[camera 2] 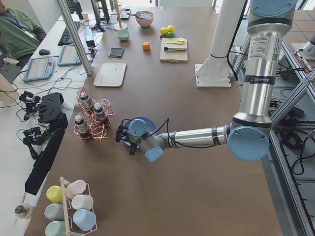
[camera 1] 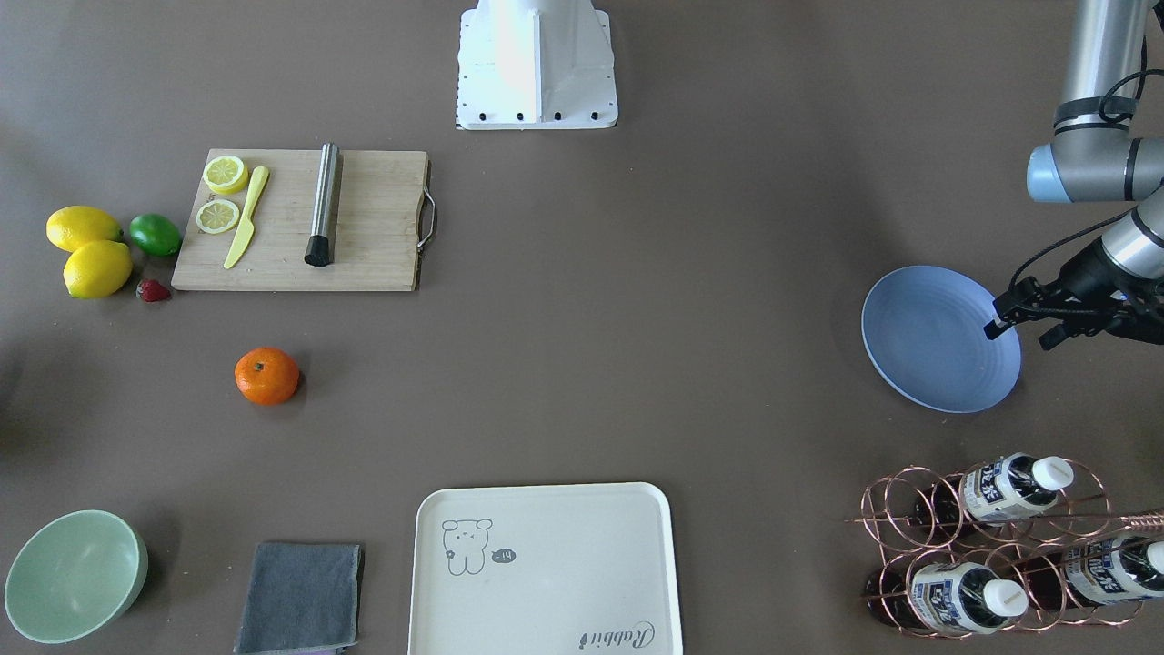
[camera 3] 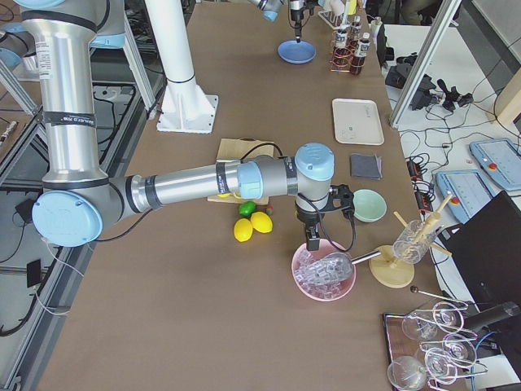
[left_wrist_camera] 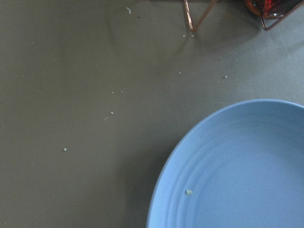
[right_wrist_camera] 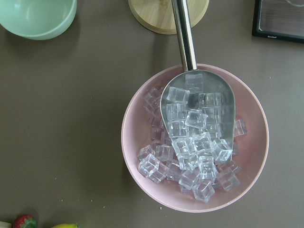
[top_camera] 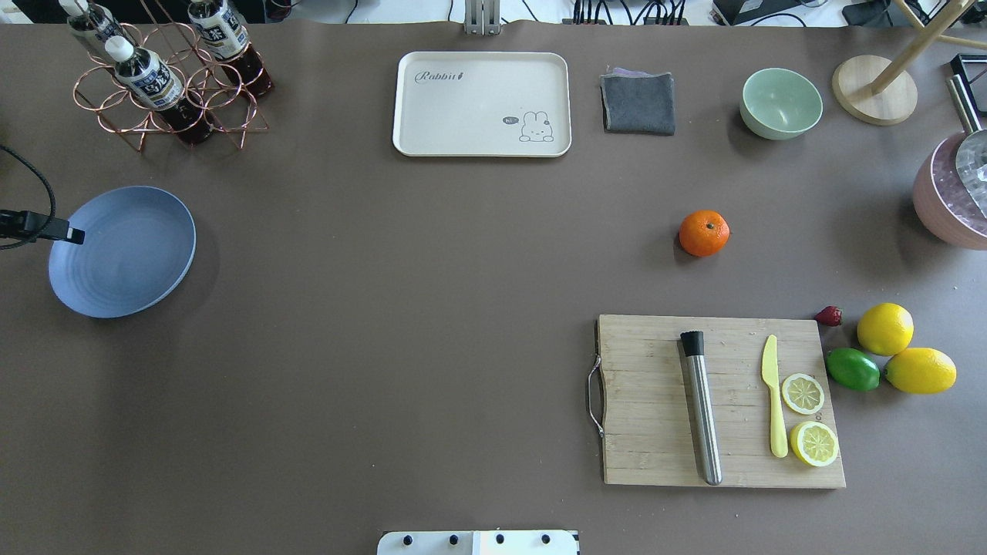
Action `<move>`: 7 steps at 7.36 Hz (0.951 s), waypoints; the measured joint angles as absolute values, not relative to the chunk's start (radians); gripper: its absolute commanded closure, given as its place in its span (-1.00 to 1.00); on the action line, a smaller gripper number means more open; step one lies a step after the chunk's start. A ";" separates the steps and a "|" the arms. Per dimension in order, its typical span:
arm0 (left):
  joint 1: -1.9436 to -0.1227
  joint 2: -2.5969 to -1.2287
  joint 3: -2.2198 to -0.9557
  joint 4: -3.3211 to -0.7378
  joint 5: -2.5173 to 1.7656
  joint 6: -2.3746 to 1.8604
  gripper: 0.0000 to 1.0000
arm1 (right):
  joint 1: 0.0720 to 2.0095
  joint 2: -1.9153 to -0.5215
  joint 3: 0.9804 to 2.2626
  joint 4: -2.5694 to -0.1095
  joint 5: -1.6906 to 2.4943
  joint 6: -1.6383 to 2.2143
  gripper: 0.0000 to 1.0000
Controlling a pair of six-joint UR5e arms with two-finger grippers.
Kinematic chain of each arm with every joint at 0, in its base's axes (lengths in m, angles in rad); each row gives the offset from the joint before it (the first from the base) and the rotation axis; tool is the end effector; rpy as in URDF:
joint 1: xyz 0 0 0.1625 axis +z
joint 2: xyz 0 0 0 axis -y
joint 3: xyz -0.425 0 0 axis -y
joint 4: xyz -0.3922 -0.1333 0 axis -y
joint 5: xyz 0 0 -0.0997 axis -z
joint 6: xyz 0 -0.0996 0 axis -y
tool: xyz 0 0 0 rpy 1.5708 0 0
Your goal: Pick orange to plate
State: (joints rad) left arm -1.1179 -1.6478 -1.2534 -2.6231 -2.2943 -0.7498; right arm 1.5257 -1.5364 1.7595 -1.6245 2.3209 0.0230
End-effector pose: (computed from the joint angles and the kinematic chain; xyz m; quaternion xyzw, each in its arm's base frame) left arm 0.1741 -0.5118 0.6586 0.1206 0.4771 0.0111 0.8705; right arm 0.0424 -0.5101 0.5555 0.0662 -0.3675 -0.0412 0.9268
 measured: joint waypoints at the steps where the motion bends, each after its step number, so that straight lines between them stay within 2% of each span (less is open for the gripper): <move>1: -1.106 -1.648 -1.252 -2.623 -2.293 -0.750 -0.56 | 1.525 -1.536 1.759 -1.625 2.321 0.023 -1.00; 2: -1.095 -1.649 -1.251 -2.621 -2.292 -0.749 -0.20 | 1.525 -1.535 1.759 -1.624 2.321 0.023 -1.00; 3: -1.088 -1.649 -1.247 -2.619 -2.292 -0.749 0.44 | 1.525 -1.535 1.759 -1.624 2.321 0.023 -1.00; 4: -1.085 -1.649 -1.243 -2.619 -2.292 -0.749 0.99 | 1.525 -1.534 1.759 -1.624 2.320 0.023 -1.00; 7: -1.087 -1.648 -1.249 -2.619 -2.299 -0.768 1.00 | 1.525 -1.534 1.759 -1.624 2.320 0.024 -1.00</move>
State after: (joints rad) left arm -1.0874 -1.6480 -1.2487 -2.6193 -2.2989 -0.7679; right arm 1.5248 -1.5340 1.7593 -1.6245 2.3204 0.0240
